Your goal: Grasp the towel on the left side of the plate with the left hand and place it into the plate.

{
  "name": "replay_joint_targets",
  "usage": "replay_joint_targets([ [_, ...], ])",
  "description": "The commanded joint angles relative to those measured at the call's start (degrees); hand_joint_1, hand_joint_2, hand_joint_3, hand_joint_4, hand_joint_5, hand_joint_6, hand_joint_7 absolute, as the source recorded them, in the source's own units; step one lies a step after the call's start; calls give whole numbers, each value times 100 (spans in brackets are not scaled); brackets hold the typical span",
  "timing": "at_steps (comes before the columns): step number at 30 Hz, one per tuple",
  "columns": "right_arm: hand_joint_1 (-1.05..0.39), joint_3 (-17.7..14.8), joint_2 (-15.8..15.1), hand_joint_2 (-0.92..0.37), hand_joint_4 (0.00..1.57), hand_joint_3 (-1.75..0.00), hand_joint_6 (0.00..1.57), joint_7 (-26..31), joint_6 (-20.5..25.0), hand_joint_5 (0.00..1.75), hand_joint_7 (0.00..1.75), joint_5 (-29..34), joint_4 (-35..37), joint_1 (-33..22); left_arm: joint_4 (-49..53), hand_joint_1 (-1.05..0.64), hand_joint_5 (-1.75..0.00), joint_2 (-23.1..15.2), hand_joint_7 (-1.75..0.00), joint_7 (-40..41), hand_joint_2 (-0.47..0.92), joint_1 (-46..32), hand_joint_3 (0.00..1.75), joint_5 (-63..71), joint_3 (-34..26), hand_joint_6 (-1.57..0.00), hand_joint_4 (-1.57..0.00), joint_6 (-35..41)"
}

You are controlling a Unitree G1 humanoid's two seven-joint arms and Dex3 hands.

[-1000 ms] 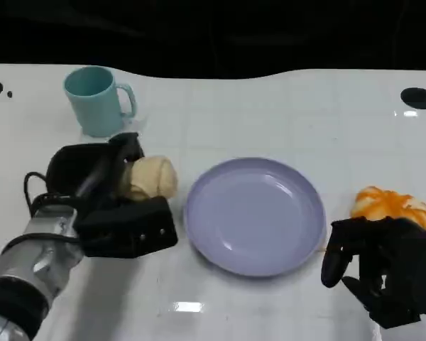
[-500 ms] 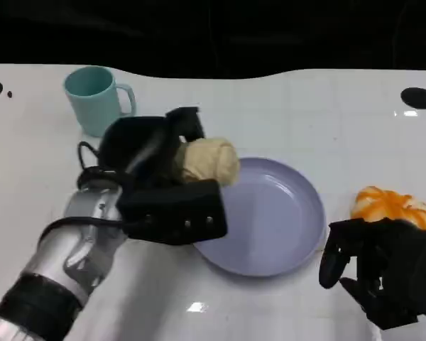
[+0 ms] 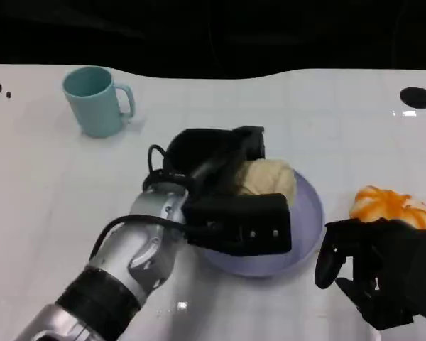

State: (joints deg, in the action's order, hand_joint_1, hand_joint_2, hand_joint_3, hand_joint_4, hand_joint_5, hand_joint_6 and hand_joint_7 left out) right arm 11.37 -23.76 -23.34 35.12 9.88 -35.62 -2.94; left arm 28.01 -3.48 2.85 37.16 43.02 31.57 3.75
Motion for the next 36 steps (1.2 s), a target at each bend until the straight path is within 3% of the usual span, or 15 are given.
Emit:
replay_joint_targets([
  [1, -1, -31, -30, -60, 70, -102, 69, 22, 66, 174, 142, 3, -121, 14, 162, -20, -175, 34, -129, -250, 66, 169, 53, -102, -8, -67, -84, 13],
  [3, -1, -44, -26, -61, 70, -101, 68, 19, 99, 174, 142, -10, -132, 15, 149, -23, -170, 41, -67, -590, 83, 169, 28, -348, -77, -75, -68, -67],
  [5, 0, -49, -37, -62, 70, -100, 68, 14, 113, 174, 142, -11, -136, 21, 98, -27, -150, -18, -35, -1041, 90, 205, 19, -510, -64, -67, -53, -85],
  [7, -1, -48, -53, -62, 70, -100, 68, 9, 115, 174, 141, -4, -138, 27, 45, -37, -93, -90, -9, -1337, 92, 240, 19, -520, -2, -44, -29, -81],
  [8, -1, -48, -53, -62, 70, -99, 68, 7, 132, 174, 141, -7, -140, 32, 11, -40, -79, -113, -5, -1407, 92, 236, 19, -495, 20, -40, -25, -65],
  [10, -1, -47, -50, -62, 69, -99, 68, 9, 142, 174, 141, -8, -140, 37, -65, -54, -57, -133, -1, -1508, 92, 218, 17, -456, 37, -25, -14, 5],
  [16, -1, -22, -51, -61, 70, -101, 68, 14, 79, 173, 141, -3, -73, 45, -280, -75, -48, -250, 0, -1656, 92, 161, 13, -402, 26, -16, -4, 89],
  [25, -1, -49, -47, -60, 70, -102, 68, 13, 36, 175, 142, -17, -30, 55, -881, -71, -56, -668, -3, -1909, 92, -31, 13, -624, -240, -22, -9, 44],
  [36, 0, -117, -96, -60, 71, -103, 68, -9, -184, 174, 142, -32, 48, 9, -2376, -64, -61, -1250, -5, -3179, 92, -881, 6, -2077, -1222, -27, -8, 530],
])
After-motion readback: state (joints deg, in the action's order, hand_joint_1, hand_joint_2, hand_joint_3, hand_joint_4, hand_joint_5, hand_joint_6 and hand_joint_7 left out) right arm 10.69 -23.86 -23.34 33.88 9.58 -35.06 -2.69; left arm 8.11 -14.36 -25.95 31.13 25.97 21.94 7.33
